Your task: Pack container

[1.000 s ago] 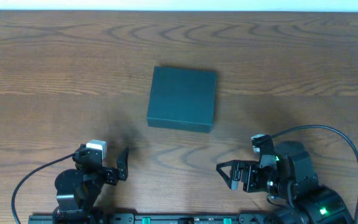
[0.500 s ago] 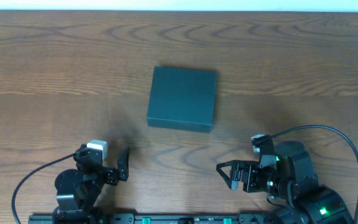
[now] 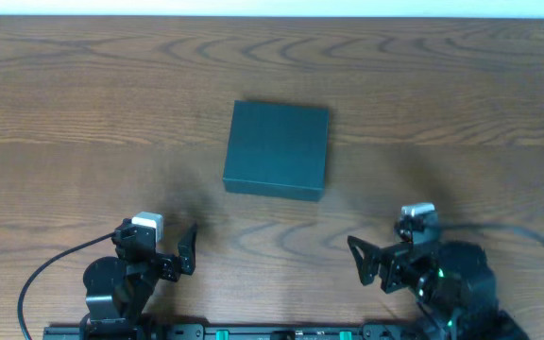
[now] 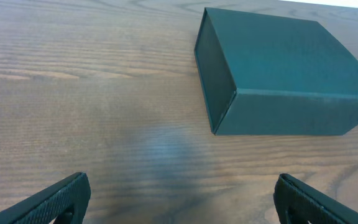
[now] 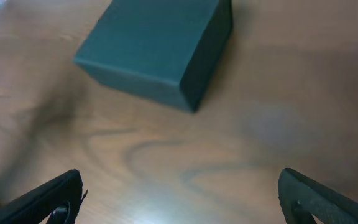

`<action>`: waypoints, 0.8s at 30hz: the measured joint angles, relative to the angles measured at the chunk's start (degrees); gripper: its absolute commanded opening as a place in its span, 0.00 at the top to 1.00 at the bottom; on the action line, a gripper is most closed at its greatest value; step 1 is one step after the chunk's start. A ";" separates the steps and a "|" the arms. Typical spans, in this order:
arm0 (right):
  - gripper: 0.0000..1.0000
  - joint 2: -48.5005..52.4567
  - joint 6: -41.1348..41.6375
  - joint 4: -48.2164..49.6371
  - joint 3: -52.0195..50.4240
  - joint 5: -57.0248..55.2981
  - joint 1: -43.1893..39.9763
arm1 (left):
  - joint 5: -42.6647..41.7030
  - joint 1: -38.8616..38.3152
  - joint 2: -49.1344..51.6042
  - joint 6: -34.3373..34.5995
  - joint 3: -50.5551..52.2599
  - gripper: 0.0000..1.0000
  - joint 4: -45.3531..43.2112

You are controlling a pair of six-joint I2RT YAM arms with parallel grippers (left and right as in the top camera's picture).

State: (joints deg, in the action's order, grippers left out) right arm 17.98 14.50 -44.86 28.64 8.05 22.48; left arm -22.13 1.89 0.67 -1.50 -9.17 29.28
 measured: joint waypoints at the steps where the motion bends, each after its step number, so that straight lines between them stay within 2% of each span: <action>1: 0.01 -1.90 -2.69 0.92 -1.88 -0.63 0.00 | -0.02 0.00 0.00 0.02 0.00 0.05 0.02; 6: 0.01 -8.31 -10.01 5.66 -10.84 -3.26 -0.02 | -0.02 0.00 0.00 0.02 0.00 0.04 0.02; 12: 0.01 -15.80 -9.38 6.71 -19.10 -4.50 -0.02 | -0.02 0.00 -0.04 0.02 0.00 0.04 0.02; 24: 0.01 -17.05 -7.61 6.93 -19.52 -5.53 -0.02 | -0.02 0.00 -0.04 0.02 0.00 0.04 0.04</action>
State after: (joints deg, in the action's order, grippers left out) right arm 0.93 6.90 -37.93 9.13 2.52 22.46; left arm -22.15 1.89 0.62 -1.48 -9.17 29.32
